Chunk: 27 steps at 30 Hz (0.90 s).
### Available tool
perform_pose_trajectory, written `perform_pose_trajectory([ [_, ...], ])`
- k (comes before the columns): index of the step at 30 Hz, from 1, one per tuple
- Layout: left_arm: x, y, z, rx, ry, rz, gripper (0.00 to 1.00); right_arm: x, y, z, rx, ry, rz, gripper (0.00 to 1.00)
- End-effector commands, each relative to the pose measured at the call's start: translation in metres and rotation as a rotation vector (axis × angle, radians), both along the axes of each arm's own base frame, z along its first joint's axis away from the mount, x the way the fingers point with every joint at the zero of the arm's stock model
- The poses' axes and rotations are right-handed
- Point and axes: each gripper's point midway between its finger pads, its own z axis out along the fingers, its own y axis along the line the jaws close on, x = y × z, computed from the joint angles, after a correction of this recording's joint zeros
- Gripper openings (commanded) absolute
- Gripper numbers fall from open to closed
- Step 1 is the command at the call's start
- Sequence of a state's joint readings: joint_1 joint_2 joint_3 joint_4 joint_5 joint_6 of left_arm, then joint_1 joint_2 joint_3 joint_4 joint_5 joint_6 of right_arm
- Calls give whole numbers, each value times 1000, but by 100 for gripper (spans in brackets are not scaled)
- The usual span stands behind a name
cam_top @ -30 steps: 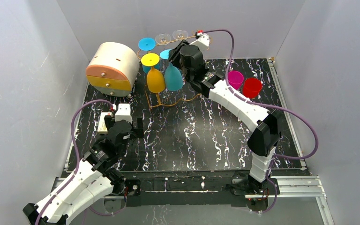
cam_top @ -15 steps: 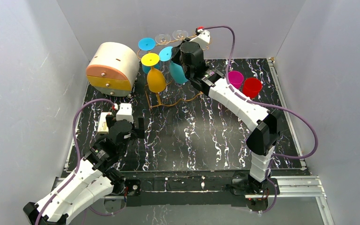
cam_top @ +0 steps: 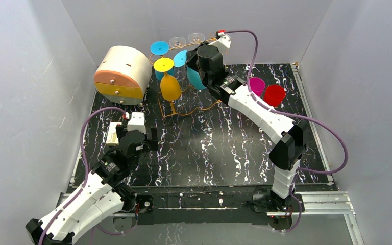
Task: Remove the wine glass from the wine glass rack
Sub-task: Pick up the wine glass from the wine rack.
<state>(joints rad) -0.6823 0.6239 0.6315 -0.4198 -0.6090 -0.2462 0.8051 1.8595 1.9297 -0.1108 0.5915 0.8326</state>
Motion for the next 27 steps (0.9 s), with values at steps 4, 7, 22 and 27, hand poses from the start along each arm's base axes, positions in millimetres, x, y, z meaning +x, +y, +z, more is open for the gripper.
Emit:
perform_pose_trajectory([
  [4, 3, -1, 14, -21, -23, 11, 98, -9, -22, 30, 137, 5, 3, 1],
  [7, 3, 0, 13, -22, -23, 15, 98, -7, -26, 26, 184, 36, 27, 1],
  [22, 4, -3, 11, -18, -13, 1, 98, -12, -25, 25, 298, 102, 157, 1],
  [27, 4, -1, 12, -17, -17, 9, 98, -21, -22, 27, 293, 100, 212, 1],
])
